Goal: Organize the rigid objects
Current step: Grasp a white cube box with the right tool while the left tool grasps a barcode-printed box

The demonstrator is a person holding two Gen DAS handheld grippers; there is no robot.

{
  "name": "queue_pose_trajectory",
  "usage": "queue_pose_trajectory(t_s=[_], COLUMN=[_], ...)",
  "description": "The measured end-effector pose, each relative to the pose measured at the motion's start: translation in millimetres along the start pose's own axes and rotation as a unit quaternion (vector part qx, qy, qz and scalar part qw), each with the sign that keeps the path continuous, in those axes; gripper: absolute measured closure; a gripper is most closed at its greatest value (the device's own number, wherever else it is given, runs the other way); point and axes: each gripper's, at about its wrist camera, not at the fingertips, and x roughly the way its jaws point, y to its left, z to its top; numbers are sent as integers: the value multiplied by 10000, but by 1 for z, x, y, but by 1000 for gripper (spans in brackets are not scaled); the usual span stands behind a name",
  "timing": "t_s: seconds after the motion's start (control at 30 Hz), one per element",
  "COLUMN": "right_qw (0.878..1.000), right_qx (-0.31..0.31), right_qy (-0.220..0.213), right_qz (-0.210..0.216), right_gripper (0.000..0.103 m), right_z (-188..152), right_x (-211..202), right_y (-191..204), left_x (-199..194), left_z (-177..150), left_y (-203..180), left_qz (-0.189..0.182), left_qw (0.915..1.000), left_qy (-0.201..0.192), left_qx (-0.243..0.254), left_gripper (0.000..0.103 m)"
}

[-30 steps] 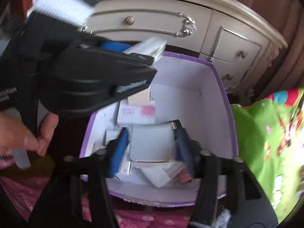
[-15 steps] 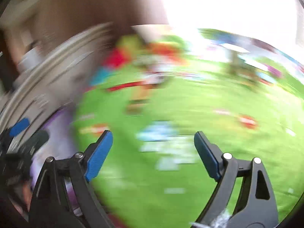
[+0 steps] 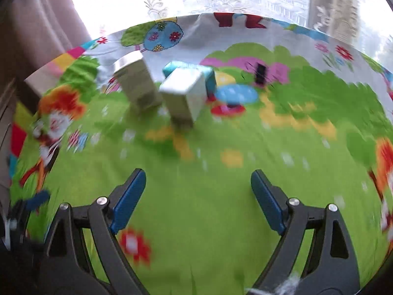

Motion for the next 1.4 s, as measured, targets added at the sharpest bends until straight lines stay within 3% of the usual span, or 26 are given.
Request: queue_pose_trajectory(t_s=[0.27, 0.33, 0.37, 0.4, 0.57, 0.7, 0.8, 0.9, 0.97, 1.07, 1.23, 1.33, 1.4], right_qw=[9995, 9993, 9989, 9986, 9971, 9931, 9931, 9943, 9944, 9910, 9930, 9923, 9925], right_qx=[-5, -168, -254, -345, -748, -1040, -924, -841, -955, -1316, -1149, -1219, -1201], right_qy=[-69, -142, -203, -193, -78, -239, -238, -235, -242, -253, -231, -235, -233], right_qz=[-294, -299, -327, -348, 96, 490, 682, 616, 379, -61, 121, 18, 31], right_gripper=[11, 36, 64, 65, 65, 65, 65, 65, 64, 65, 64, 64, 64], right_z=[54, 50, 46, 40, -6, -45, -53, -47, -48, -55, -53, -53, -53], right_x=[48, 44, 38, 33, -9, -37, -44, -37, -38, -40, -39, -40, -40], right_y=[16, 14, 11, 7, -19, -38, -51, -46, -39, -25, -35, -32, -32], left_x=[2, 2, 2, 1, 2, 4, 4, 12, 22, 47, 73, 79, 90], left_z=[5, 6, 6, 6, 6, 6, 8, 23, 42, 76, 124, 143, 153], left_y=[1, 2, 3, 3, 1, -3, -4, -10, -18, -35, -65, -82, -89], left_qz=[23, 1, -4, -7, 60, 206, 256, 155, -62, -2, -254, -50, 268], left_qw=[10000, 10000, 10000, 9999, 10000, 9998, 9996, 9991, 9988, 9985, 9968, 9956, 9953], left_qy=[-15, -29, -35, -40, -15, 48, 120, 387, 439, 450, 2, -379, -426], left_qx=[-29, -66, -80, -92, -63, 36, -21, -117, -199, -316, -762, -857, -832], left_gripper=[0, 0, 0, 0, 0, 0, 0, 0, 0, 0, 0, 0, 0])
